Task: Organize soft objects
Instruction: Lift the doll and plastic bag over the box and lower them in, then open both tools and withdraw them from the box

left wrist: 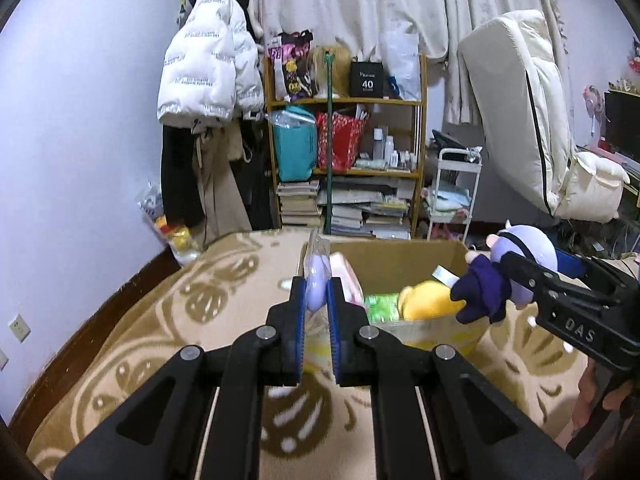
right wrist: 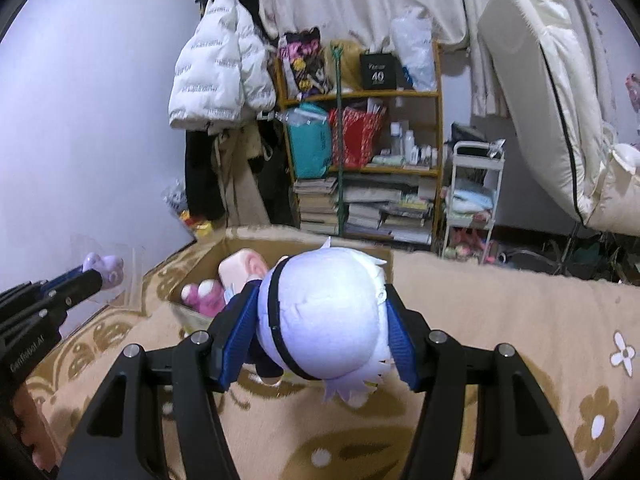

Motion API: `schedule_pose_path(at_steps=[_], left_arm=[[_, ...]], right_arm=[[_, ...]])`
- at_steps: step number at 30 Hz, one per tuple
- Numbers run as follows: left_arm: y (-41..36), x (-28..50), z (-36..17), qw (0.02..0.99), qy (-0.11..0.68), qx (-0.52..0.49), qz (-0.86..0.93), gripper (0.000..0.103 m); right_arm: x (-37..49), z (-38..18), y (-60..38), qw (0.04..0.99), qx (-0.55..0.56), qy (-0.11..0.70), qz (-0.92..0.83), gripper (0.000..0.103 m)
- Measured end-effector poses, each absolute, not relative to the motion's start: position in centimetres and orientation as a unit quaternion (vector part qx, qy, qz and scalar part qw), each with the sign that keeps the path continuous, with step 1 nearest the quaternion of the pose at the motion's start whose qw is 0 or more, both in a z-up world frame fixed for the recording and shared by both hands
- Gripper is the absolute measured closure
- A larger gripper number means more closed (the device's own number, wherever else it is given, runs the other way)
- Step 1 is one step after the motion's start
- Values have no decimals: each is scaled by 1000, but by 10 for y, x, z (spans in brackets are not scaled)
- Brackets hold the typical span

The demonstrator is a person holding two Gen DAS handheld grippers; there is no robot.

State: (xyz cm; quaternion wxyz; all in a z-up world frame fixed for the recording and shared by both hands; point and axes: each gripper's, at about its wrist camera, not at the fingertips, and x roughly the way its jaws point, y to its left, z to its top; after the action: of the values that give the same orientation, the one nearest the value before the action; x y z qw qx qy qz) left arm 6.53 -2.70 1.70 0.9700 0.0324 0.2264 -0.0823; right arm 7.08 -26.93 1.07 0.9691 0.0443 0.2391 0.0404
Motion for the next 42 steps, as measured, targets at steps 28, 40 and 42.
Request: schedule_pose_path(at_steps=[28, 40, 42], left_arm=[[-69, 166, -38, 942, 299, 38, -150, 90], [-65, 164, -52, 928, 350, 30, -126, 83], [-66, 160, -50, 928, 351, 37, -120, 82]], right_arm=[[140, -32, -268, 970, 40, 230, 74, 38], [141, -50, -273, 960, 47, 265, 80, 14], [136, -47, -276, 962, 53, 254, 84, 6]])
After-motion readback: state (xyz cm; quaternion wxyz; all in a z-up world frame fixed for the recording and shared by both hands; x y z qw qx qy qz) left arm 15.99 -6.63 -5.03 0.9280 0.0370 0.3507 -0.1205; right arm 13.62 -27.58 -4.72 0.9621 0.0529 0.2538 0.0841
